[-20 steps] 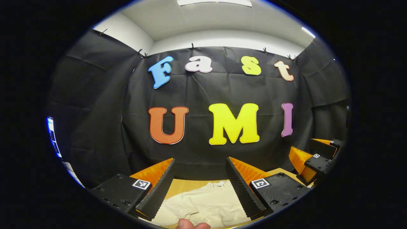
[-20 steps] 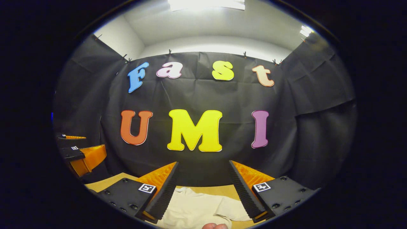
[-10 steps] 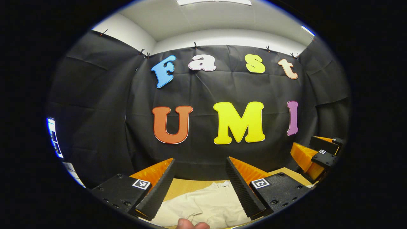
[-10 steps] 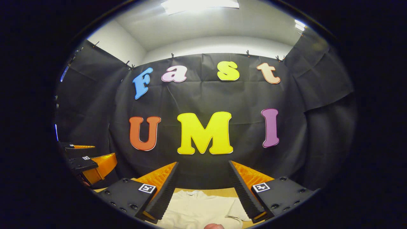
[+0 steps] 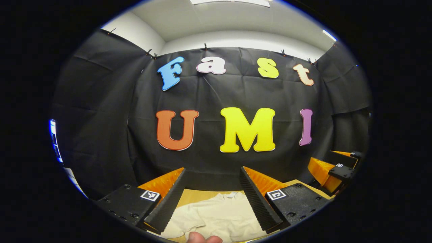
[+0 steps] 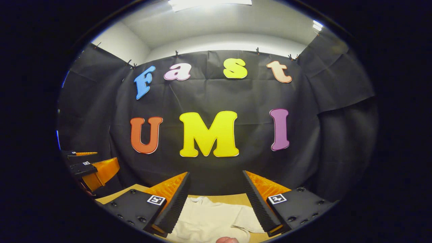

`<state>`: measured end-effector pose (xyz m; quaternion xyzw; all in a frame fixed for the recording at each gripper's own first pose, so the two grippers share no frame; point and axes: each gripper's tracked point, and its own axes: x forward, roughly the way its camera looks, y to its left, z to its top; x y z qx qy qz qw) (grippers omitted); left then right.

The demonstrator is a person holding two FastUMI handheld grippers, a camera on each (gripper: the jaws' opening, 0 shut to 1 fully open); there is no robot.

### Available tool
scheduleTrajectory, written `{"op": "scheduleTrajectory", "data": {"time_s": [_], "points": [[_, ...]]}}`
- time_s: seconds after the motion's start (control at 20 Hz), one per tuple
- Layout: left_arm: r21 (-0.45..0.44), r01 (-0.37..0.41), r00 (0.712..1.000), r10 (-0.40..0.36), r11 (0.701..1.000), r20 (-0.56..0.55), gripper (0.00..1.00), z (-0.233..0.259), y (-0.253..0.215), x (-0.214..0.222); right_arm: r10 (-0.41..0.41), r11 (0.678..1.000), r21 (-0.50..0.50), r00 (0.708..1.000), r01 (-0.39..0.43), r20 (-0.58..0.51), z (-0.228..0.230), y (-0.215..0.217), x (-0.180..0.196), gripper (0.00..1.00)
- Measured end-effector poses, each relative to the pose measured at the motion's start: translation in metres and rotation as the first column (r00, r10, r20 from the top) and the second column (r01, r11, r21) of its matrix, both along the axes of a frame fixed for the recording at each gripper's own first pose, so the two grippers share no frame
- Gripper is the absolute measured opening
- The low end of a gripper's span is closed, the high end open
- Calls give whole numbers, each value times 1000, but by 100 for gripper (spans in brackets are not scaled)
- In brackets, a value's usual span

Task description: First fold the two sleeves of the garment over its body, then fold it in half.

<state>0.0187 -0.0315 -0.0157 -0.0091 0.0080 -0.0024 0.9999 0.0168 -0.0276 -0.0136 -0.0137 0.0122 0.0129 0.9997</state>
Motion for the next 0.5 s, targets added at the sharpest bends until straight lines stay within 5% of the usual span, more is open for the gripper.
{"op": "scheduleTrajectory", "data": {"time_s": [0.5], "points": [[-8,94,992,-94,996,-87,99,-35,-60,-1,-124,992,-12,983,124,-132,-30,-134,-24,94]]}}
